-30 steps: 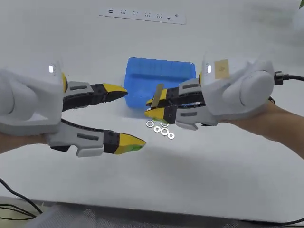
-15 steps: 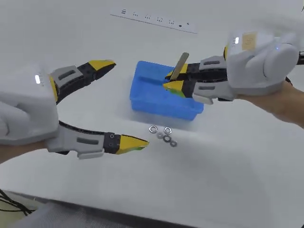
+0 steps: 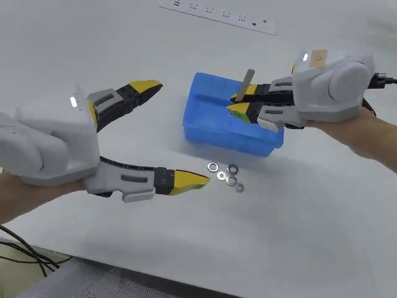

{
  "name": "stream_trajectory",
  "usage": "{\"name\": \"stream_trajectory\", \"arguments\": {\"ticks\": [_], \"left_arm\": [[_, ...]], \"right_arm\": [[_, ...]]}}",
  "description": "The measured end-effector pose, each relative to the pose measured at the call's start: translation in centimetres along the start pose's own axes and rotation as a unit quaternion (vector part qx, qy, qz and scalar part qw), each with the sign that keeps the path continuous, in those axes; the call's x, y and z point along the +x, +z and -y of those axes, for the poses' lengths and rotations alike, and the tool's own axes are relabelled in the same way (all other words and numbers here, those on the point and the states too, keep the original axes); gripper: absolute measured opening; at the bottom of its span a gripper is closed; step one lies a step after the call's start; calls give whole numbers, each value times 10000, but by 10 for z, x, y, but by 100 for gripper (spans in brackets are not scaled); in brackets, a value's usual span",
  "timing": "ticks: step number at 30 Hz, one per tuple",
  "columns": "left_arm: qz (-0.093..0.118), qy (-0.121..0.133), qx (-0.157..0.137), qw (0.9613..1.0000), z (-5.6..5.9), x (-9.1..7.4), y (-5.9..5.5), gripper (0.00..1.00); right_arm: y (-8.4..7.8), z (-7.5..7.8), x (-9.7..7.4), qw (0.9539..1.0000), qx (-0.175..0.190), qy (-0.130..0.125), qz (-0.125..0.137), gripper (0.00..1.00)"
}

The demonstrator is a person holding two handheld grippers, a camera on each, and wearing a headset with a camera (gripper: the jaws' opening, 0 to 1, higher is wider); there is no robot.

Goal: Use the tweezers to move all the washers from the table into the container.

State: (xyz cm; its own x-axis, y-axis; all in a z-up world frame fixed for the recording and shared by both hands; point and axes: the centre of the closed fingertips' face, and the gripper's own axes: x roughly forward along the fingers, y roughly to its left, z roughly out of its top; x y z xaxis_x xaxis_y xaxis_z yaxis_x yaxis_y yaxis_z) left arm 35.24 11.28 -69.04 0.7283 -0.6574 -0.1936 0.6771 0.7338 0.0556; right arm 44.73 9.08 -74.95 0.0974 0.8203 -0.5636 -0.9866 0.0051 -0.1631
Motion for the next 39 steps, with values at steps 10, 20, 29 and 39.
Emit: {"name": "stream_trajectory", "arguments": {"ticks": [10, 20, 29, 39], "left_arm": [[-147, 63, -34, 9999, -4, -7, -9, 96], [-189, -27, 30, 9998, -5, -3, -5, 96], [-150, -156, -33, 9998, -4, 3, 2, 97], [-160, -352, 186, 9991, -23, 36, 15, 84]], "right_arm": [[-17, -5, 14, 10000, 84, 52, -1, 10], [-17, -8, 17, 9998, 109, 147, -15, 11], [-8, -6, 9, 10000, -25, 64, -72, 8], [3, -8, -2, 9998, -168, 58, -131, 8]]}}
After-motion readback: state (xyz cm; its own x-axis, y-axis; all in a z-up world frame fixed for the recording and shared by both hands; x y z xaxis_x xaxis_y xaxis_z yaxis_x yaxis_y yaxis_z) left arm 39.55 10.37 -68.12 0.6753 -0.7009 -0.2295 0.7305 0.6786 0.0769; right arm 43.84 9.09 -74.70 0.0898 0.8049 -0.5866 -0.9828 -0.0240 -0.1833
